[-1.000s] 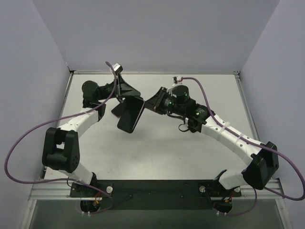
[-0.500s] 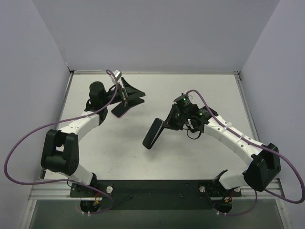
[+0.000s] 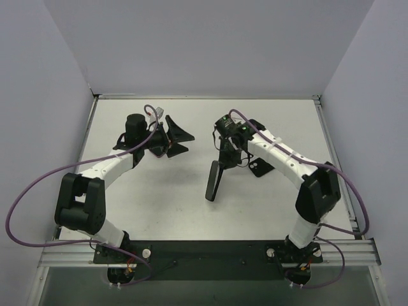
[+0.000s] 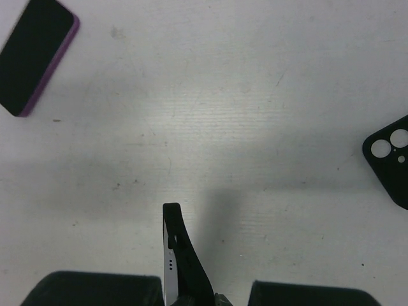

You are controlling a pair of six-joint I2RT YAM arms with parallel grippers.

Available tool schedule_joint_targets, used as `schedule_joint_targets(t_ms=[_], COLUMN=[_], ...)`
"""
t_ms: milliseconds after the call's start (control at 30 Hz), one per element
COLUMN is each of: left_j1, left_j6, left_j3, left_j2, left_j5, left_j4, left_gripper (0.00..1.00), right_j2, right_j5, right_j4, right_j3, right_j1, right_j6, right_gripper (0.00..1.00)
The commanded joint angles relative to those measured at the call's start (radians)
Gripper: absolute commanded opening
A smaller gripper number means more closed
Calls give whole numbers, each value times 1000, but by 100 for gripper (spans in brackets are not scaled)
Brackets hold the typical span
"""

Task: Take the phone out of the phone case
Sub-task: Remove the phone case from the phone.

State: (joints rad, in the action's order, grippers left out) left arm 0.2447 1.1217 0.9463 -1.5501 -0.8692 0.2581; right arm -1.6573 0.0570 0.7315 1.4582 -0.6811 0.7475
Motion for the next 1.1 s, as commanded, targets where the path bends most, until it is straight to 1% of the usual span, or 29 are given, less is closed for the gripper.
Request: schedule_joint_targets(t_ms=[0, 33, 100, 133, 200, 267, 400, 433, 467, 600, 667, 800, 933, 1067], left_j1=[-7, -5, -5, -7, -5, -7, -4, -4, -2, 27, 69, 136, 169, 179], left_j6=[-135, -143, -161, -166, -172, -186, -252, -276, -286, -338, -349, -344, -339, -353], left_j3=[28, 28, 26, 23, 19, 16, 26, 26, 22, 9, -3, 0, 8, 20], left_j2=[35, 33, 27, 25, 22, 18, 5, 1, -16, -83, -138, -226, -268, -284], left_j5=[55, 58, 65, 67, 65, 70, 119, 133, 151, 205, 239, 245, 251, 251], left_j4=[-198, -212, -240, -247, -256, -257, -397, -422, -440, -532, -528, -527, -510, -528], left_gripper=[96, 96, 96, 96, 96, 96, 97, 97, 97, 97, 97, 97, 97, 96], right_j2=[-156, -183, -261, -309, -346, -386, -473, -505, -518, -550, -555, -553, -539, -539], right_j5=[-37, -42, -40, -48, -80, -71, -63, -19, -11, -3, -3, -11, 27, 32], right_j4=[178, 196, 232, 249, 287, 293, 324, 330, 329, 330, 330, 324, 284, 272], right_j3=[115, 164, 211, 270, 315, 356, 442, 458, 476, 484, 473, 447, 401, 407], right_j1=[3, 3, 2, -1, -12, -20, -28, -31, -31, -40, -44, -55, -58, -63], right_j6=[-98, -103, -122, -123, -114, -106, -93, -86, -83, -63, -53, -37, -19, -4], right_gripper=[0, 0, 0, 0, 0, 0, 0, 0, 0, 0, 0, 0, 0, 0])
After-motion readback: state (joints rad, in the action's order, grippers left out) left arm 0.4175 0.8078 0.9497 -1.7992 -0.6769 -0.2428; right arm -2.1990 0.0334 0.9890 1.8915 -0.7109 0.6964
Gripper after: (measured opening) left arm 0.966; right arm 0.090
